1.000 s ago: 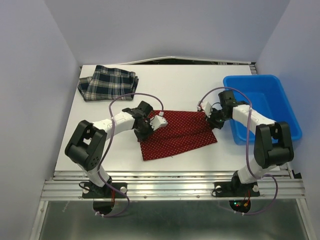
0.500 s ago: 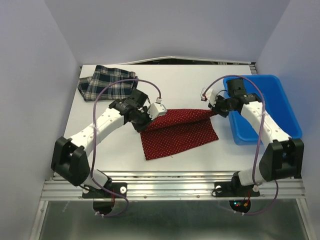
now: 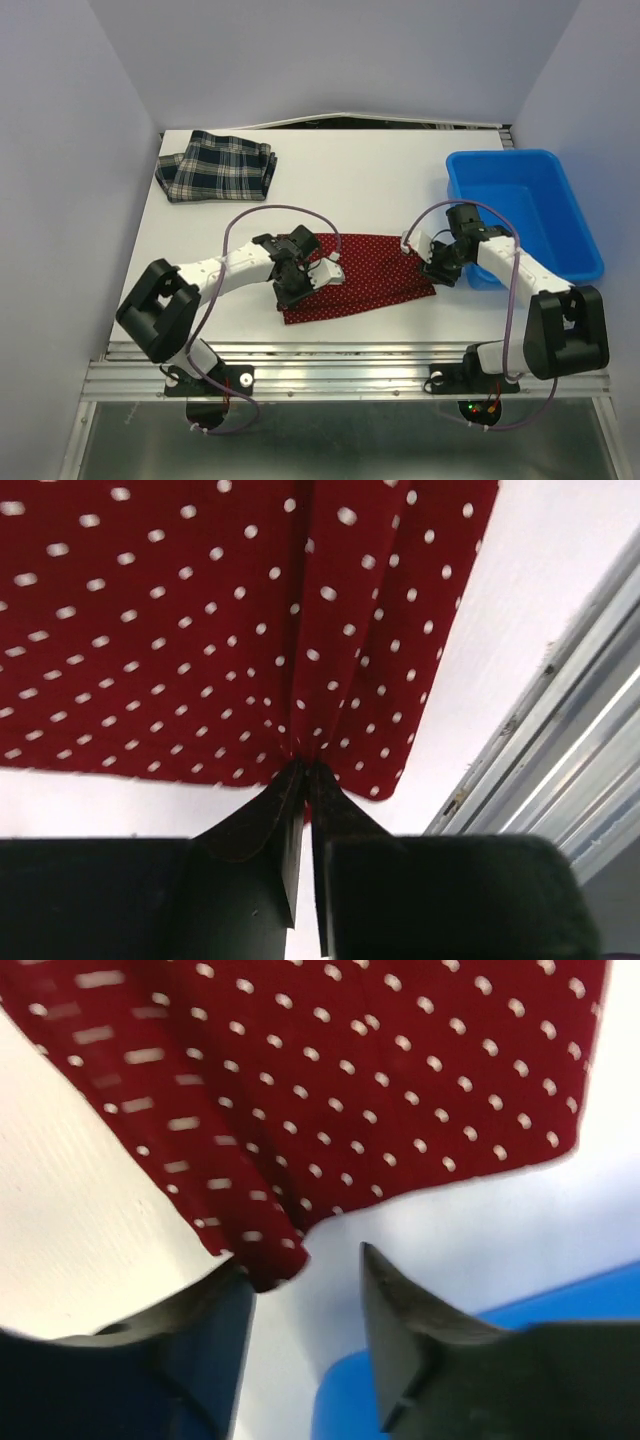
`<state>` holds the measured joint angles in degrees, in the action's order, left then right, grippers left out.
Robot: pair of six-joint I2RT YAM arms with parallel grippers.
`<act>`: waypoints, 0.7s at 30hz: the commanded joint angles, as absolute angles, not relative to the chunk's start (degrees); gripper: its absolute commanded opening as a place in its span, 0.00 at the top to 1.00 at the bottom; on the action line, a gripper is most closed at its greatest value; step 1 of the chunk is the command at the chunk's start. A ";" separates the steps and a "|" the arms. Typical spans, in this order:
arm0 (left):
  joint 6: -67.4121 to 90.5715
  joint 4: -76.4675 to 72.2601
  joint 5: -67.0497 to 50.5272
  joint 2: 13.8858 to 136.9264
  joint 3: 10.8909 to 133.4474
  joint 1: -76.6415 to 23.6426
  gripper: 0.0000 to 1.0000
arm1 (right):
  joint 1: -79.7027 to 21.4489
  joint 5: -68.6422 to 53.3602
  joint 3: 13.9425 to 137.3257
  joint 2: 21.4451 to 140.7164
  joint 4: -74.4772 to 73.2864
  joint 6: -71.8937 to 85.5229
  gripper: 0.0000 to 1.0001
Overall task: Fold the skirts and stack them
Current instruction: Fold the skirt
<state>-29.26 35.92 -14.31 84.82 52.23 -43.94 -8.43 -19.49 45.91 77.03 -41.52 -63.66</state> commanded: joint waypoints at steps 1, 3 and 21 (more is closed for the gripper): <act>-29.53 34.19 -11.95 86.75 51.06 -44.03 0.76 | -8.88 -21.00 45.70 73.76 -40.25 -63.37 0.36; -30.58 35.76 -14.31 85.79 51.68 -44.03 0.66 | -8.88 -21.00 47.01 71.99 -41.13 -62.93 0.32; -29.80 33.58 -14.85 82.25 55.28 -40.43 0.61 | -9.93 -30.77 66.54 85.24 -45.63 -50.37 0.47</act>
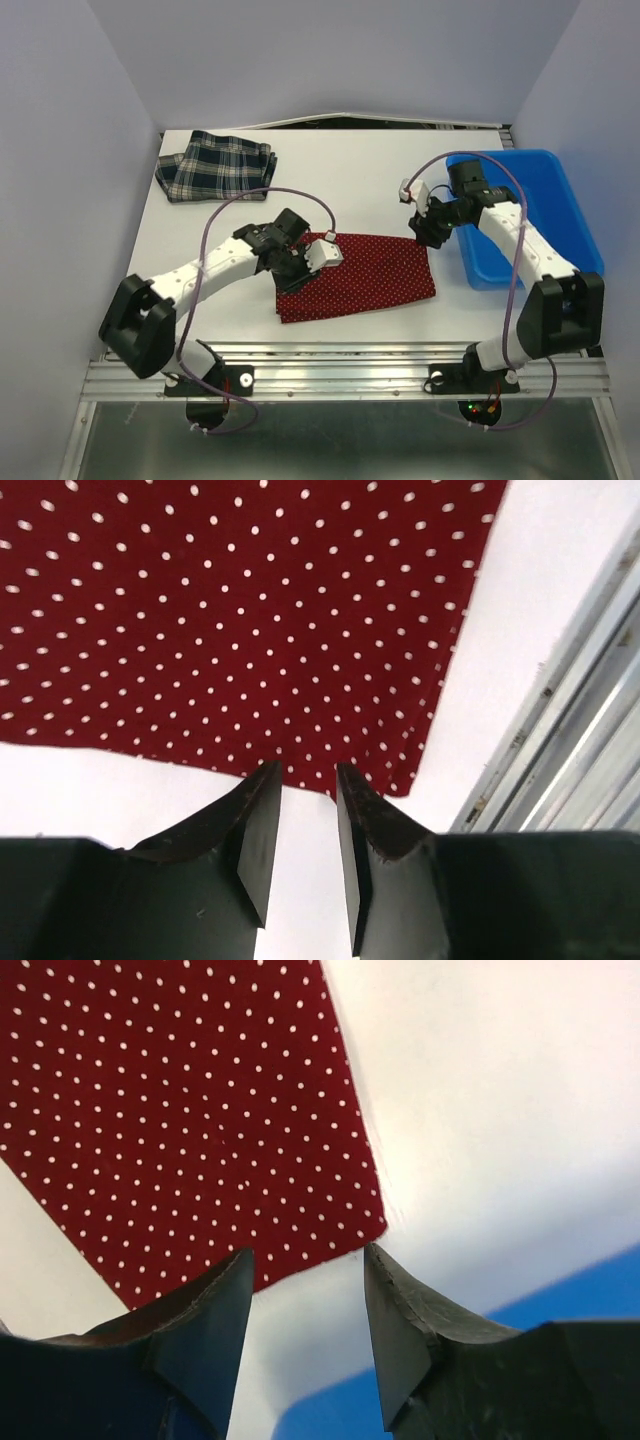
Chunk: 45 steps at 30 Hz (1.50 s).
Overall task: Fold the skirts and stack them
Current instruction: Fold the skirt
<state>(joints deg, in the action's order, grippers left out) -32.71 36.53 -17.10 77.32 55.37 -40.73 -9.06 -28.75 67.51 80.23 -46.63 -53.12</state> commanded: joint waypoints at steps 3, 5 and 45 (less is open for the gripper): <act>-29.62 30.69 -14.51 86.65 54.14 -40.34 0.63 | -11.16 -28.92 63.12 88.32 -42.02 -49.14 0.48; -30.14 29.89 -14.24 90.69 54.14 -39.73 0.65 | -11.95 -26.73 61.71 89.82 -38.68 -47.99 0.48; -23.99 19.25 3.66 64.16 53.80 -42.06 0.29 | -22.41 -38.76 60.22 100.97 -29.01 -19.44 0.56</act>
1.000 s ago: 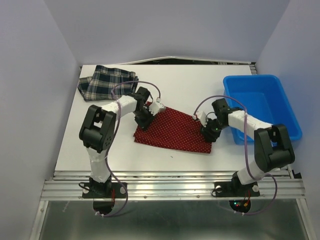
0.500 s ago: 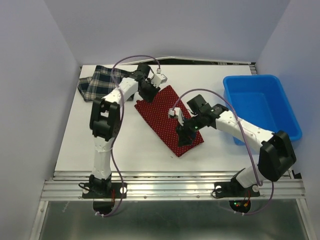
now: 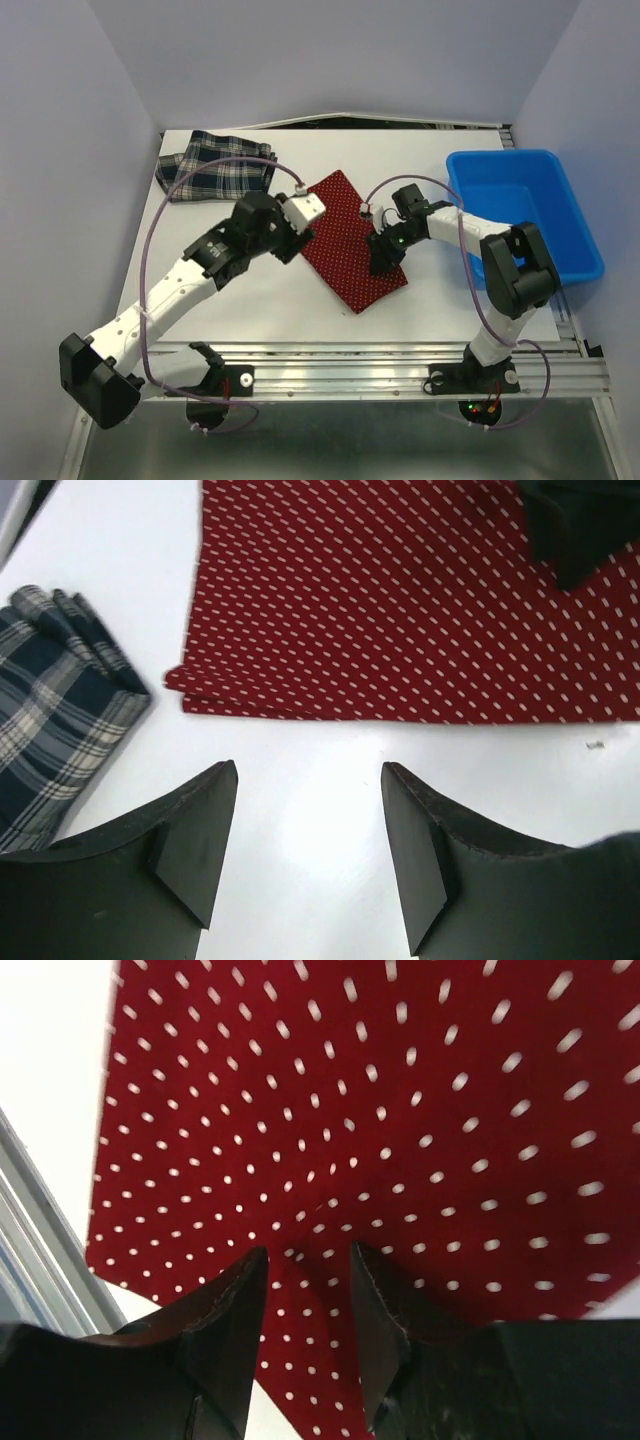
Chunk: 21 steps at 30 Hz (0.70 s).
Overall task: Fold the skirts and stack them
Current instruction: Fold the skirt
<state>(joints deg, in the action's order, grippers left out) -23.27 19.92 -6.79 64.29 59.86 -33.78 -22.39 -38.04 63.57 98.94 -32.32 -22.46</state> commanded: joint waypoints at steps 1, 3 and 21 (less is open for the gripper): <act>-23.73 19.42 4.74 64.42 51.96 -44.01 0.29 | -22.41 -38.76 59.42 101.51 -28.74 -18.73 0.58; -22.51 19.60 6.32 65.21 50.54 -49.19 0.29 | -22.41 -40.59 57.58 103.00 -28.56 -15.67 0.58; -20.21 10.21 13.63 75.76 42.81 -72.94 0.35 | -29.01 -60.12 66.87 110.41 -29.01 4.12 0.61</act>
<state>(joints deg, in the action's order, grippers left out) -21.10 14.31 11.53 74.28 43.09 -70.11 -29.71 -57.76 61.95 112.31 -29.61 0.54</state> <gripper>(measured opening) 0.654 0.389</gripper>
